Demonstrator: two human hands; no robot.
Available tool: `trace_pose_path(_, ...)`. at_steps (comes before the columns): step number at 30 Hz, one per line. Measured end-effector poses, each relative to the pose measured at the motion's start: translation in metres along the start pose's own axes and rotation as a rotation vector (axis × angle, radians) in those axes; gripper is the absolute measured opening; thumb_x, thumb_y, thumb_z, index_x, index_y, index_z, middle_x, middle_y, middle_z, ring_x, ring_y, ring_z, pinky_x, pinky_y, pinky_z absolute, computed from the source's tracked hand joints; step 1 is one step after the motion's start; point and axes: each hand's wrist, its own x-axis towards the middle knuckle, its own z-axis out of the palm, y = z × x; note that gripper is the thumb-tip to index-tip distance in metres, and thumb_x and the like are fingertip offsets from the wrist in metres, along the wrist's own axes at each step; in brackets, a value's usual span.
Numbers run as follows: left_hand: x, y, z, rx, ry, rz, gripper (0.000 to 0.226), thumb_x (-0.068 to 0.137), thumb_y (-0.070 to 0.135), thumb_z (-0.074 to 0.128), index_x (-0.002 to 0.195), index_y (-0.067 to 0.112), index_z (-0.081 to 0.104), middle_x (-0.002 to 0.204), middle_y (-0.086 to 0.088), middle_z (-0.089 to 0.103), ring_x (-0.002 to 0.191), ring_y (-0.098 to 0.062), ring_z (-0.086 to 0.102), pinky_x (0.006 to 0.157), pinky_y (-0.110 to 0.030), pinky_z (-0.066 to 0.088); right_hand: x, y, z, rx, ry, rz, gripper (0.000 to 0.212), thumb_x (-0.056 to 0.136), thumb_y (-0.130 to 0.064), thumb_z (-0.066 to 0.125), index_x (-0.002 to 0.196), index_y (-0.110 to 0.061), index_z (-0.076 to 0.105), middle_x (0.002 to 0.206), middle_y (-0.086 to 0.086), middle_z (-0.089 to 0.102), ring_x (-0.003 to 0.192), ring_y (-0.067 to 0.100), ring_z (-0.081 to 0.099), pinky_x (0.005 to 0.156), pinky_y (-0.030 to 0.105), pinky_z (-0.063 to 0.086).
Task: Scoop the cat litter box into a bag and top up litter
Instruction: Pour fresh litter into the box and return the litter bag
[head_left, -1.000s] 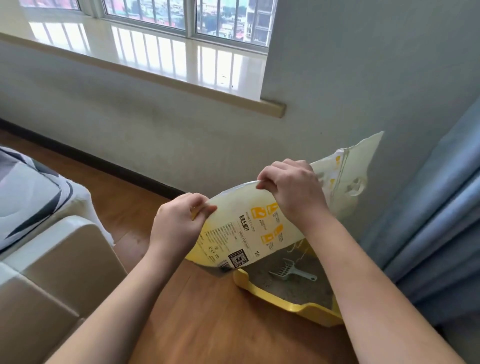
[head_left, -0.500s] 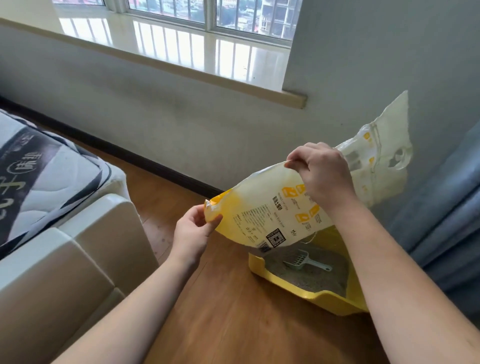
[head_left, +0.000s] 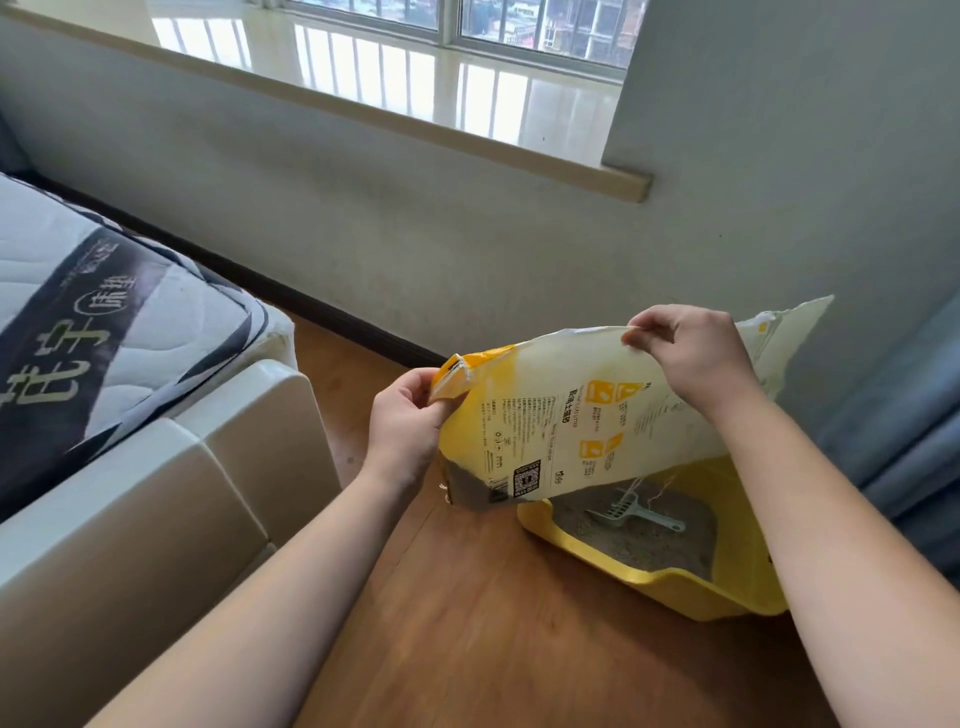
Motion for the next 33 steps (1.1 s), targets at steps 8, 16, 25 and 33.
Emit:
trace_pose_path(8, 0.000, 0.007, 0.002, 0.037, -0.067, 0.035, 0.027, 0.078, 0.029, 0.080, 0.099, 0.013, 0.072, 0.090, -0.002, 0.075, 0.087, -0.018, 0.072, 0.071, -0.036, 0.060, -0.009, 0.013, -0.007, 0.080, -0.100, 0.124, 0.003, 0.083, -0.025, 0.073, 0.082, -0.027, 0.071, 0.076, -0.018, 0.065, 0.074, -0.005, 0.058, 0.065, 0.003, 0.037)
trace_pose_path(16, -0.001, 0.007, 0.007, 0.082, -0.084, 0.072, 0.021, 0.080, 0.021, 0.080, 0.098, 0.014, 0.072, 0.089, -0.003, 0.074, 0.086, -0.020, 0.072, 0.071, -0.038, 0.061, -0.013, 0.023, -0.012, 0.109, -0.141, 0.137, 0.004, 0.082, -0.024, 0.074, 0.084, -0.027, 0.072, 0.080, -0.011, 0.067, 0.078, 0.000, 0.060, 0.071, 0.006, 0.040)
trace_pose_path(25, -0.003, 0.024, 0.015, 0.098, -0.096, 0.122, 0.022, 0.082, 0.023, 0.079, 0.099, 0.012, 0.071, 0.092, -0.006, 0.074, 0.087, -0.023, 0.073, 0.076, -0.048, 0.060, -0.019, 0.038, -0.010, 0.101, -0.200, 0.152, 0.002, 0.084, -0.028, 0.072, 0.086, -0.028, 0.071, 0.083, -0.011, 0.067, 0.081, 0.007, 0.059, 0.071, 0.017, 0.041)
trace_pose_path(33, -0.004, 0.035, 0.024, 0.102, -0.088, 0.154, 0.020, 0.082, 0.022, 0.079, 0.099, 0.013, 0.071, 0.090, -0.007, 0.074, 0.085, -0.024, 0.072, 0.073, -0.045, 0.061, -0.022, 0.043, -0.012, 0.124, -0.159, 0.154, 0.001, 0.086, -0.029, 0.069, 0.086, -0.030, 0.070, 0.081, -0.012, 0.066, 0.080, 0.010, 0.059, 0.069, 0.019, 0.041)
